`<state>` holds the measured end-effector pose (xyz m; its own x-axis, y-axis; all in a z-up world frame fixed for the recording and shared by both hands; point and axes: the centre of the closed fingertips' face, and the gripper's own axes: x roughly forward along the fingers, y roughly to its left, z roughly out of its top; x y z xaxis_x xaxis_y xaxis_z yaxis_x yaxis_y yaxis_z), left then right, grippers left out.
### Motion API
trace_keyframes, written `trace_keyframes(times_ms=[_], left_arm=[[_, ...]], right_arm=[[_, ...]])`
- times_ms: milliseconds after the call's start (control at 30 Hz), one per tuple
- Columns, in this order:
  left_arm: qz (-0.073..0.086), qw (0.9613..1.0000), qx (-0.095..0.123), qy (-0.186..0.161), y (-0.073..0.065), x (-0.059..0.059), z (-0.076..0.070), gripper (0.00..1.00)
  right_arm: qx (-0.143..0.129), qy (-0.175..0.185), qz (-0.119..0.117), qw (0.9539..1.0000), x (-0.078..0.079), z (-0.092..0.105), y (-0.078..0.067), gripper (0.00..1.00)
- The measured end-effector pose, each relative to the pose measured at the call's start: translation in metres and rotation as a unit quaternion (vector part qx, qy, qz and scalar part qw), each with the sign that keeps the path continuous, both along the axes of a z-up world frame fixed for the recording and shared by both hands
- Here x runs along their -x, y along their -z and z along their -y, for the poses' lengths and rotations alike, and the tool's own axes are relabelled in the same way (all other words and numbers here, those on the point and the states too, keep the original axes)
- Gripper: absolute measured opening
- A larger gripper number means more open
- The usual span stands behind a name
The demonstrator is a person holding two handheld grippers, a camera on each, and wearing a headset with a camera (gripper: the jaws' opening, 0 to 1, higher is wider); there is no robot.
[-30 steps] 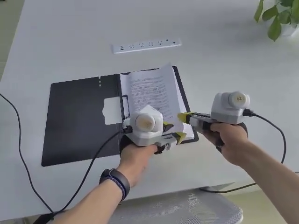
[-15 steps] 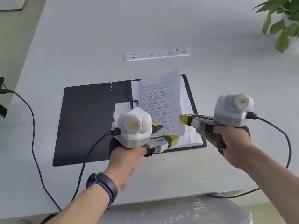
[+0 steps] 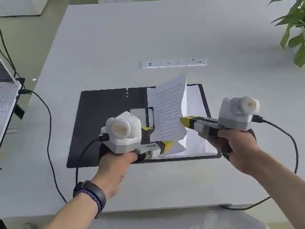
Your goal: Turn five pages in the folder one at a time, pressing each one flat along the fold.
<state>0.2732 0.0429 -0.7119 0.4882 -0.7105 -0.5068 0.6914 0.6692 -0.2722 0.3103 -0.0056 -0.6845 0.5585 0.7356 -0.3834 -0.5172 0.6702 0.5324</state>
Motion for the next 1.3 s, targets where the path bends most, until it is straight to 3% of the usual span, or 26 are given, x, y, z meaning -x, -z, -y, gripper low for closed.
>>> trace_keyframes(times_ms=[167, 700, 1067, 1300], left_arm=[[0.002, 0.9999, -0.002, -0.016, -0.002, 0.002, -0.021, 0.48], [0.018, 0.9979, -0.004, -0.062, -0.020, 0.012, -0.084, 0.56], [0.040, 0.9939, -0.024, -0.100, -0.034, 0.019, -0.131, 0.59], [0.046, 0.9918, -0.023, -0.117, -0.041, 0.024, -0.149, 0.62]], right_arm=[[-0.002, -0.026, 0.009, 0.9996, 0.002, -0.020, -0.006, 0.00], [-0.003, -0.088, 0.010, 0.9961, 0.007, -0.079, -0.009, 0.00], [-0.001, -0.116, -0.009, 0.9933, 0.009, -0.116, 0.004, 0.00], [0.008, -0.138, -0.025, 0.9901, 0.013, -0.146, 0.018, 0.00]])
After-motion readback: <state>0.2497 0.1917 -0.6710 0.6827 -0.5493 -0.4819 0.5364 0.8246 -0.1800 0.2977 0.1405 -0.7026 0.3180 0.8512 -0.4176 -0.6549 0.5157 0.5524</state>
